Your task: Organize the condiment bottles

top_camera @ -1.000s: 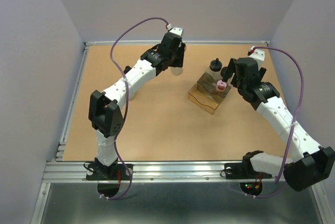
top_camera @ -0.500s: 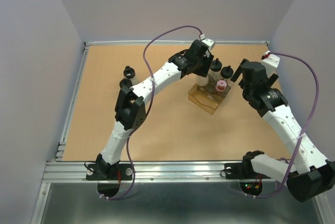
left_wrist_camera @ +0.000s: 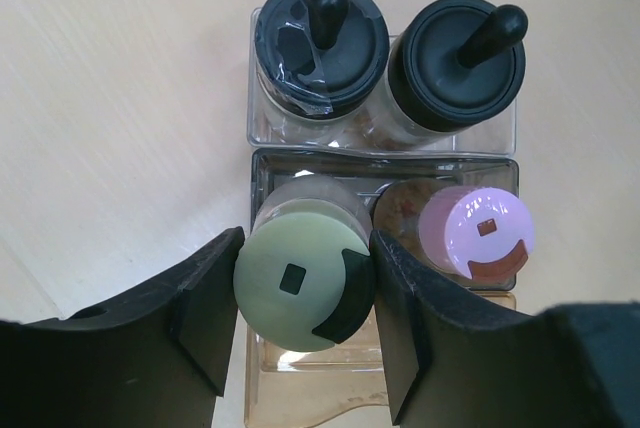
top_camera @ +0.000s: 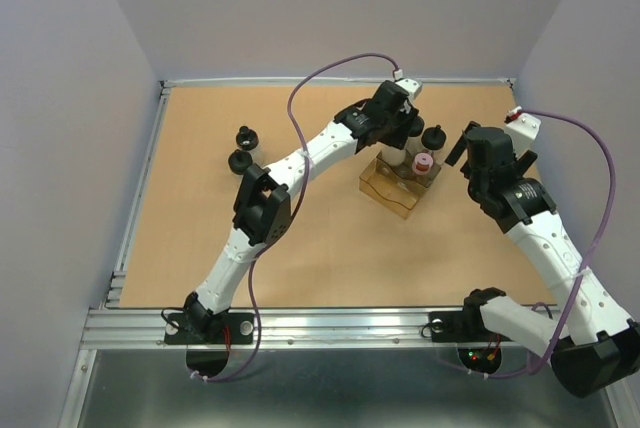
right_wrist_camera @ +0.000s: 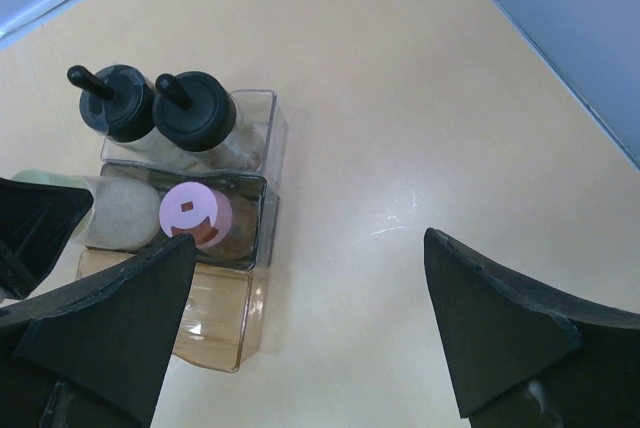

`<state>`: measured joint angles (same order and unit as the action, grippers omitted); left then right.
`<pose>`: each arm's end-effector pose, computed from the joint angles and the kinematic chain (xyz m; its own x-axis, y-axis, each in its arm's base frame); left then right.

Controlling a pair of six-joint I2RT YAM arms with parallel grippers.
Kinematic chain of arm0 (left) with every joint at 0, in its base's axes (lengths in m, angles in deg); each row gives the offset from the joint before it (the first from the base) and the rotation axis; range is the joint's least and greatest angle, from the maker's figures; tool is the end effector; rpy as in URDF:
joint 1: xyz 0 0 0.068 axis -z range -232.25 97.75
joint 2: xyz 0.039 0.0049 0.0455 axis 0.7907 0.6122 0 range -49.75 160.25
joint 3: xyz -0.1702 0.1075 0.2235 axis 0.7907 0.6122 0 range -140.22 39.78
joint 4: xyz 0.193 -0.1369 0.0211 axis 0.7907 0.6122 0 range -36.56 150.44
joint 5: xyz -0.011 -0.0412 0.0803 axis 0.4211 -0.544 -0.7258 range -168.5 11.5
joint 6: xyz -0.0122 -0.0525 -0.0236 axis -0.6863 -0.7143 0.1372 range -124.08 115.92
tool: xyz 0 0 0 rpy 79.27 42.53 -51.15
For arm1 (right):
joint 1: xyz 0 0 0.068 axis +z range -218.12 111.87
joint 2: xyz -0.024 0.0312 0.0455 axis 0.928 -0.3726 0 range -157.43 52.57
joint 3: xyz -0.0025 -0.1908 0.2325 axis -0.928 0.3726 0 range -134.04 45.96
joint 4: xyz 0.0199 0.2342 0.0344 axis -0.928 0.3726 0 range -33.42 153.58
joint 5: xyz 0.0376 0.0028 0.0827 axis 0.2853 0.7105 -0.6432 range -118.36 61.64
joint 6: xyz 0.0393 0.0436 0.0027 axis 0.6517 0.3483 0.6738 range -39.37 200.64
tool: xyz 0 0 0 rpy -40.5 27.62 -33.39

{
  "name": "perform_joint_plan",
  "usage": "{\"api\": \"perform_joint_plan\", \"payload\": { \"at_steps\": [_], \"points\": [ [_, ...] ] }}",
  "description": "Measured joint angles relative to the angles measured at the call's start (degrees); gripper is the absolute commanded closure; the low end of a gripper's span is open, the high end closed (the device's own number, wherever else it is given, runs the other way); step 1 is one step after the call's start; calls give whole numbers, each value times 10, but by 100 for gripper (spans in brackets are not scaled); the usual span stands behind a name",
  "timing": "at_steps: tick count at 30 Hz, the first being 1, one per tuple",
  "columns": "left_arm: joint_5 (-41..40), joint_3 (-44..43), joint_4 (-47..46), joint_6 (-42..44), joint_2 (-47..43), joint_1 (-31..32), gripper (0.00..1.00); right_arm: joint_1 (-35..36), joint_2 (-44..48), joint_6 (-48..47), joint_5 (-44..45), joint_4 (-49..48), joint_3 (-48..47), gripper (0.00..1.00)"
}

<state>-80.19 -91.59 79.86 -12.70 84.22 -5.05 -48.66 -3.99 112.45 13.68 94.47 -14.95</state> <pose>0.3726 -0.4006 0.3176 -0.4333 0.2473 -0.8667 0.6584 0.7436 -0.1169 0.1611 0.0268 0.3760 -0.2958 0.3108 -0.9033 0.5115 0.8501 0.1250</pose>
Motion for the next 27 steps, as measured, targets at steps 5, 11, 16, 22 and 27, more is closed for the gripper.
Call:
{"api": "perform_joint_plan", "payload": {
  "at_steps": [5,11,16,22,27],
  "points": [
    [-7,0,-4,8,18,4,100,0,-1,1,0,3,0,0],
    [-19,-2,-6,12,52,7,45,0,-2,2,-1,4,0,0],
    [-29,-2,-8,15,54,7,1,0,-6,2,-5,4,0,0],
    [-49,-2,-8,13,46,7,1,0,-14,2,-11,6,0,0],
    [-97,43,-5,13,-52,6,1,0,-24,1,-22,7,0,0]
  ]
}}
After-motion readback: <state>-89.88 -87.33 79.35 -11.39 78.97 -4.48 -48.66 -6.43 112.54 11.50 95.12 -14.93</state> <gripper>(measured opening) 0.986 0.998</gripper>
